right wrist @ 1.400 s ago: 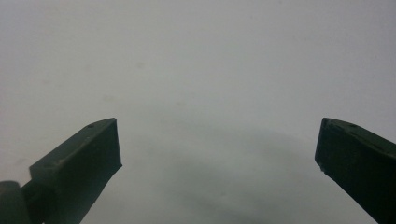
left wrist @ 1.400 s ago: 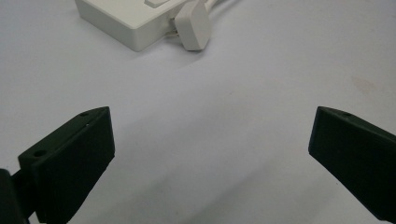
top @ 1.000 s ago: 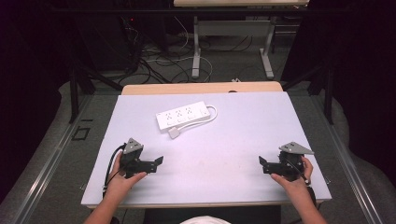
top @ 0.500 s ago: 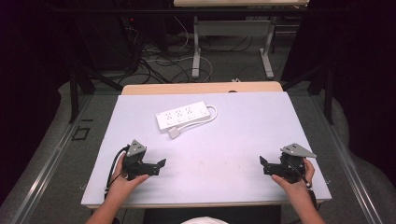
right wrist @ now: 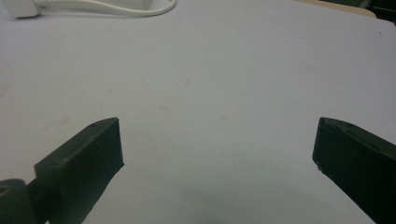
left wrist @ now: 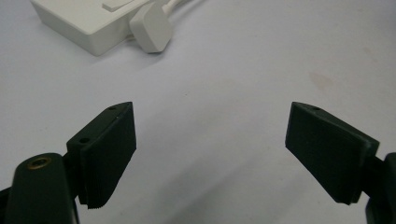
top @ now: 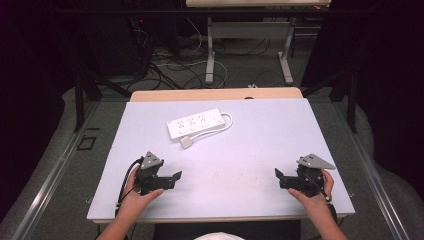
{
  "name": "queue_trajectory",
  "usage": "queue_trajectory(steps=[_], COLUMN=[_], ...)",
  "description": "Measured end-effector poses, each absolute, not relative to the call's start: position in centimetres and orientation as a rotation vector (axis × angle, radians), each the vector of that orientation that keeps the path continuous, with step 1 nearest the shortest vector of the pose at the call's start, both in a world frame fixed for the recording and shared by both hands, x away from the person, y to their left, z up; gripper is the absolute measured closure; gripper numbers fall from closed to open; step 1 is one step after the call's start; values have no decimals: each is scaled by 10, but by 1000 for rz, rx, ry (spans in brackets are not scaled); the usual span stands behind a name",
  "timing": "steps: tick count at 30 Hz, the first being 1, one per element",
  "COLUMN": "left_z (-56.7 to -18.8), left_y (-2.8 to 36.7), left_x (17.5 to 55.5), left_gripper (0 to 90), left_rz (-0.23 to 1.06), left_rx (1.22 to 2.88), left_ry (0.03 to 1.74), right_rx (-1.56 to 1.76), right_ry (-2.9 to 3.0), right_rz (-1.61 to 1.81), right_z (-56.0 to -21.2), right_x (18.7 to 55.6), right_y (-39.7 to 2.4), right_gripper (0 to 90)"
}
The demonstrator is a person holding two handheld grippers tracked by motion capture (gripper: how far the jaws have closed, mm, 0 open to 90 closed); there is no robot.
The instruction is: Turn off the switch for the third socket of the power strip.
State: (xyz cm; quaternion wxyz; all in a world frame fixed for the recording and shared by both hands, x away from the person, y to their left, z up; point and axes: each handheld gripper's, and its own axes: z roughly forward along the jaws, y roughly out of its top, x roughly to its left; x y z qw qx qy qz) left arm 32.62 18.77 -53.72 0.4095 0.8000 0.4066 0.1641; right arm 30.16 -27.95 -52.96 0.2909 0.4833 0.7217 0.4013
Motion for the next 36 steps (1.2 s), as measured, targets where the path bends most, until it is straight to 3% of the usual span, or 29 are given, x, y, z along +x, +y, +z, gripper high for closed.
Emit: queue_trajectory(steps=[12, 36], left_z=[-531, -495], left_y=[166, 157], left_x=[318, 351], left_gripper=[309, 321], left_rz=[377, 365], left_rx=[2096, 2078], left_ry=[961, 1015], right_rx=[1279, 1287], right_ry=[1933, 1930], right_rz=[1071, 1058], right_z=[-531, -532], right_x=[303, 303], right_y=[-279, -280], right_gripper=[20, 47])
